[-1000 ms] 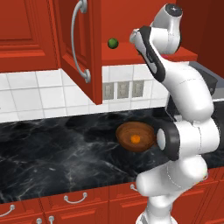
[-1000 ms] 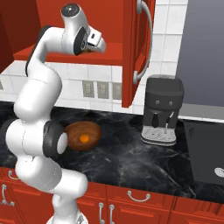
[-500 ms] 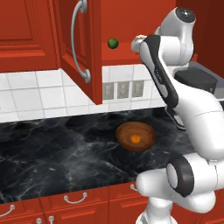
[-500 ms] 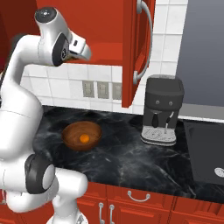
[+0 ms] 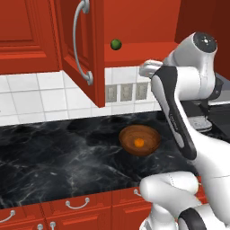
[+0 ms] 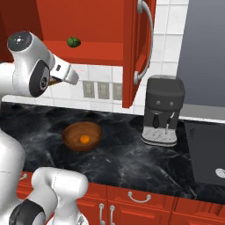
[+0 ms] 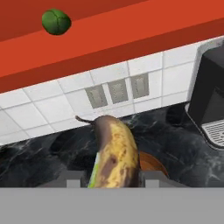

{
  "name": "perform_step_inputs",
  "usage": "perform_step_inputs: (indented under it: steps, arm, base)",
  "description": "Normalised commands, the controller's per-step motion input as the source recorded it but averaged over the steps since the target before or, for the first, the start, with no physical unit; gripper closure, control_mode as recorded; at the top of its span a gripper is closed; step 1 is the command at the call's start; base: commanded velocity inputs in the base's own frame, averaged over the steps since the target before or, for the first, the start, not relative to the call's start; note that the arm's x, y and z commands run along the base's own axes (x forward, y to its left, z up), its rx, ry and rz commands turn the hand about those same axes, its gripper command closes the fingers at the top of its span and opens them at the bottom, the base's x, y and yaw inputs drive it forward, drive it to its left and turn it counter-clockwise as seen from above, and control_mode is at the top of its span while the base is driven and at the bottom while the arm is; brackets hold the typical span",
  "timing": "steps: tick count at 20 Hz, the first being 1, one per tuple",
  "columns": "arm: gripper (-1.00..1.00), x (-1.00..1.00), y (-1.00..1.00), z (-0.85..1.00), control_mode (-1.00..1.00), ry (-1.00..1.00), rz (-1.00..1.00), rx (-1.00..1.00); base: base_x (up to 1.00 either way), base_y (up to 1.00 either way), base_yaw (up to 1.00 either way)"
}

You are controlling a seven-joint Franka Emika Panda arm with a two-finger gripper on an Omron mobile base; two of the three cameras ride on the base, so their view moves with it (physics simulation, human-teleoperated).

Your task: Open the cabinet. Pick the banana and tangerine from the cabinet and place them into the bowl. Then close the cabinet.

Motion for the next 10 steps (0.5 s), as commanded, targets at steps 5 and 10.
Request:
perform_step_inputs:
  steps: [5,10]
  arm:
    - [1.00,-0.53,0.00,-0.99,-1.00,0.09,0.00,0.00]
    - [1.00,-0.02,0.00,-0.93,-1.00,0.11,0.00,0.00]
  base:
    - [0.00,0.00,0.00]
    - [0.00,0.00,0.00]
